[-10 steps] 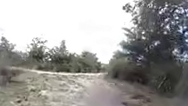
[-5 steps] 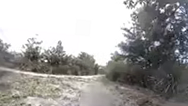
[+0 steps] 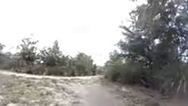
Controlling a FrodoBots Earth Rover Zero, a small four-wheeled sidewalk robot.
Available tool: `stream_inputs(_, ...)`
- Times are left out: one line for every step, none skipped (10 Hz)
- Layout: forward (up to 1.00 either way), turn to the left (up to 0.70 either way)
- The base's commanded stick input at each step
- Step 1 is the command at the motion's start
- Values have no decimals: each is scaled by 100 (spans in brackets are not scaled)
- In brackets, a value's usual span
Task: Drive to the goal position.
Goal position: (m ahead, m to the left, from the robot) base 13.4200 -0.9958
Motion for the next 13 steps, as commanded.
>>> stream_inputs(70,0)
stream_inputs(70,0)
stream_inputs(70,0)
stream_inputs(70,0)
stream_inputs(70,0)
stream_inputs(70,0)
stream_inputs(70,0)
stream_inputs(70,0)
stream_inputs(70,0)
stream_inputs(70,0)
stream_inputs(70,0)
stream_inputs(70,18)
stream_inputs(70,35)
